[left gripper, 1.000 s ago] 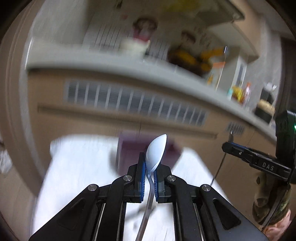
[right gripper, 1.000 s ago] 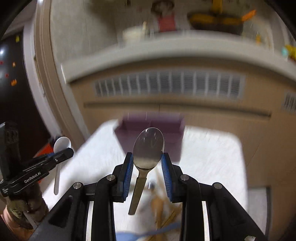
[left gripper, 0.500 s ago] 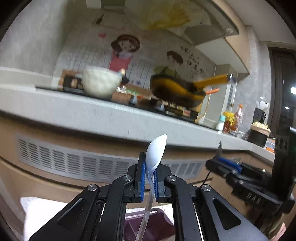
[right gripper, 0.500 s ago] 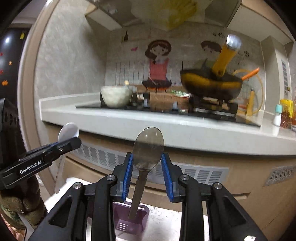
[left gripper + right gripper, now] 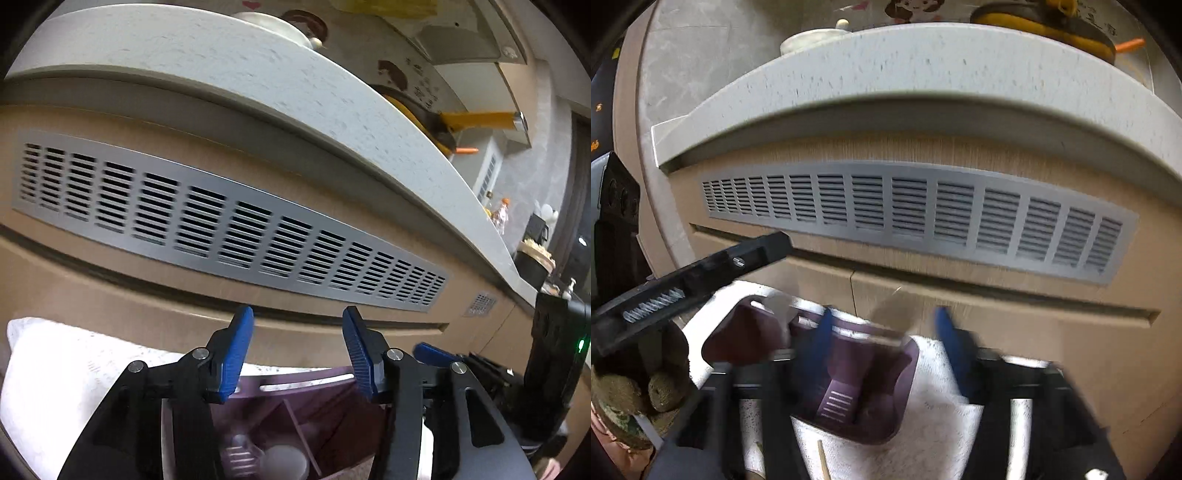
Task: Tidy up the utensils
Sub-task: 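Open both grippers to drop the spoons into the purple caddy, then lower the left gripper onto the black-handled spoon and grasp it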
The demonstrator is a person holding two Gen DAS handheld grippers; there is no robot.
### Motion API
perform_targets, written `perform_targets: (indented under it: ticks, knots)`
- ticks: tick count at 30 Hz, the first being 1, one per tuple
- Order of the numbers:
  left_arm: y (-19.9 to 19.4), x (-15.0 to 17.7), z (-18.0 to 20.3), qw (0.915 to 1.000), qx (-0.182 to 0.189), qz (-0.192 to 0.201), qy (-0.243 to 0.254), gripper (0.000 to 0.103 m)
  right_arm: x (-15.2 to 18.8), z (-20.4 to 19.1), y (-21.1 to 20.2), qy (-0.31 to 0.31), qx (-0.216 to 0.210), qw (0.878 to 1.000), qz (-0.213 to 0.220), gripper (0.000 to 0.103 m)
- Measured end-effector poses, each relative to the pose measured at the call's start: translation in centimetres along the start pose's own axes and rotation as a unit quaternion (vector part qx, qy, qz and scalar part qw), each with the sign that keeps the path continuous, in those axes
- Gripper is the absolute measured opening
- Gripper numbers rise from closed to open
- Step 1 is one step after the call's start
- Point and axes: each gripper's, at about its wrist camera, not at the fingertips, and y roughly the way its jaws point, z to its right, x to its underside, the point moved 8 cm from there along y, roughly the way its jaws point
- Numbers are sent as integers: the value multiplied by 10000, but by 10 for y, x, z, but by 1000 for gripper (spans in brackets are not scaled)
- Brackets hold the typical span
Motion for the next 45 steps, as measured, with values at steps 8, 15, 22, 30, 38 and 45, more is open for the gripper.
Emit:
perform_targets:
  ticks: [8, 15, 22, 30, 38, 45]
  knots:
    - [-64, 9, -15, 9972, -714, -34, 207, 72, 20, -1, -45, -27, 237, 9995, 184, 91]
    - [-111, 72, -23, 9932, -879, -561, 516, 76, 52, 2, -86, 182, 545, 9980, 277, 102]
    - [-121, 162, -1, 9716, -661, -1710, 1496, 76, 112, -4, -92, 297, 223, 9986, -388, 102]
    - [-101, 199, 22, 9429, -266, -2543, 2133, 67, 159, -6, -102, 478, 95, 9958, -772, 102]
    - [-74, 210, 17, 9253, -196, -3264, 1919, 53, 167, 4, -123, 526, 190, 9961, -676, 102]
    - [-52, 223, 18, 9081, -370, -3637, 2043, 48, 180, 9, -120, 609, 206, 9947, -802, 102]
